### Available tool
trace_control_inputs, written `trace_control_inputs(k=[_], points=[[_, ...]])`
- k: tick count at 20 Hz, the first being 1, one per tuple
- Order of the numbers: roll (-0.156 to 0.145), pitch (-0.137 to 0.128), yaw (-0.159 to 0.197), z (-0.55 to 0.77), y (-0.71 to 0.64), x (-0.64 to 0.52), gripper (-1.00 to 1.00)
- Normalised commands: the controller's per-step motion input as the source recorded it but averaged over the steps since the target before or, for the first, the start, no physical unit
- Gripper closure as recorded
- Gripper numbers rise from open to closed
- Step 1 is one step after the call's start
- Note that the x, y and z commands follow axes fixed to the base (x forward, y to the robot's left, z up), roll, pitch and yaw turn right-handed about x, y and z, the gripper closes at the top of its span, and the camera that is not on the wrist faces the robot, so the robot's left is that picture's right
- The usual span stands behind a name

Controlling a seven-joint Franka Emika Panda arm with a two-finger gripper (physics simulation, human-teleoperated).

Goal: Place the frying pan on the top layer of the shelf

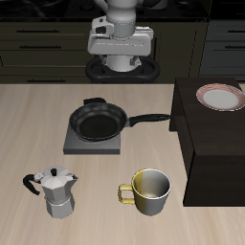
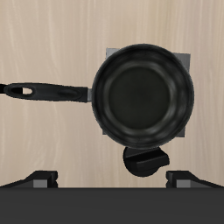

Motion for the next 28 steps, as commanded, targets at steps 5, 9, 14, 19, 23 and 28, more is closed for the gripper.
trace_control_inputs(k=[5, 9, 14, 19, 23, 28], points=[[-0.016, -0.015, -0.156, 0.01, 0.01, 0.09, -1.0], [0.011, -0.014, -0.119, 0.02, 0.08, 0.04, -1.0], [0.003, -0.013, -0.231, 0.07, 0.13, 0.05, -1.0], [0.025, 0.006, -0.224, -0.01, 0.19, 0.01, -1.0], [0.047, 0.011, -0.146, -0.07, 0.27, 0.0, -1.0], [0.025, -0.008, -0.1, 0.0, 0.24, 0.03, -1.0]])
